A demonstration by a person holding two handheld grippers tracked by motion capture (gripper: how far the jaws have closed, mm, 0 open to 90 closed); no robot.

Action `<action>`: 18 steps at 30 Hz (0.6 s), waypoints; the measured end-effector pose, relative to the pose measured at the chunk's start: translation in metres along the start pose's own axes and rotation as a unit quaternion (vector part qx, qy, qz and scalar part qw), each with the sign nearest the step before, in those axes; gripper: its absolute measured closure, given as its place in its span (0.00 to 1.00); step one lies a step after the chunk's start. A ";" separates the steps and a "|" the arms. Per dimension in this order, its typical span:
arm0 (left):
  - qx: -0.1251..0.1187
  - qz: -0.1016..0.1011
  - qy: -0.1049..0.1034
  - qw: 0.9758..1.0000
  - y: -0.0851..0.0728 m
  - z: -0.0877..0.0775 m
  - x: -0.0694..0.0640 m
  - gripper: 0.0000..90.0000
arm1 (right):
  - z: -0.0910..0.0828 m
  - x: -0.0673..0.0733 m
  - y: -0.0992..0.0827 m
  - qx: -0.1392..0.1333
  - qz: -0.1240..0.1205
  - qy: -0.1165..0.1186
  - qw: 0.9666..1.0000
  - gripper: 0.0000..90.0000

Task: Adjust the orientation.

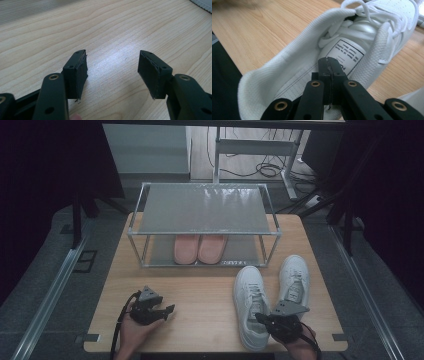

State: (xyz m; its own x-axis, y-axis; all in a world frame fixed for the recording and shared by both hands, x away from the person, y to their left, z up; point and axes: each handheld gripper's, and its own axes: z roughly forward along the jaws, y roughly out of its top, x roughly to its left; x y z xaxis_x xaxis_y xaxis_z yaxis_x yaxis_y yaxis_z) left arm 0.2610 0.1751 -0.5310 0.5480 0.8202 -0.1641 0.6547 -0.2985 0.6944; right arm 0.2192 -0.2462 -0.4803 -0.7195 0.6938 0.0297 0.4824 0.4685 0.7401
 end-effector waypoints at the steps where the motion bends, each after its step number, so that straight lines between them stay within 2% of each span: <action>1: 0.000 0.000 0.000 1.000 0.000 0.000 0.000 0.46 | 0.000 0.001 0.001 -0.001 -0.004 -0.001 1.000 1.00; 7: 0.004 0.001 0.000 1.000 0.000 0.002 -0.001 0.46 | -0.008 0.000 0.004 -0.013 -0.005 -0.007 1.000 1.00; 15: 0.003 -0.001 0.000 1.000 0.000 0.001 0.000 0.46 | -0.009 0.000 0.004 -0.019 -0.004 -0.006 1.000 1.00; 17: 0.001 0.000 0.000 1.000 0.000 0.001 0.000 0.46 | -0.013 -0.001 0.008 -0.033 -0.002 -0.005 0.999 1.00; 18: 0.002 -0.002 -0.001 1.000 0.001 0.002 0.000 0.46 | -0.019 -0.001 0.014 -0.044 -0.003 -0.012 0.999 1.00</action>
State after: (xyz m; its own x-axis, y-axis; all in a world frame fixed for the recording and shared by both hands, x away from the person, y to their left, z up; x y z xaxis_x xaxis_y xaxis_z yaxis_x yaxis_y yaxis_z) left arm 0.2622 0.1741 -0.5315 0.5463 0.8203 -0.1691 0.6596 -0.2969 0.6905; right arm 0.2177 -0.2509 -0.4573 -0.7099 0.7042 0.0100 0.4318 0.4240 0.7961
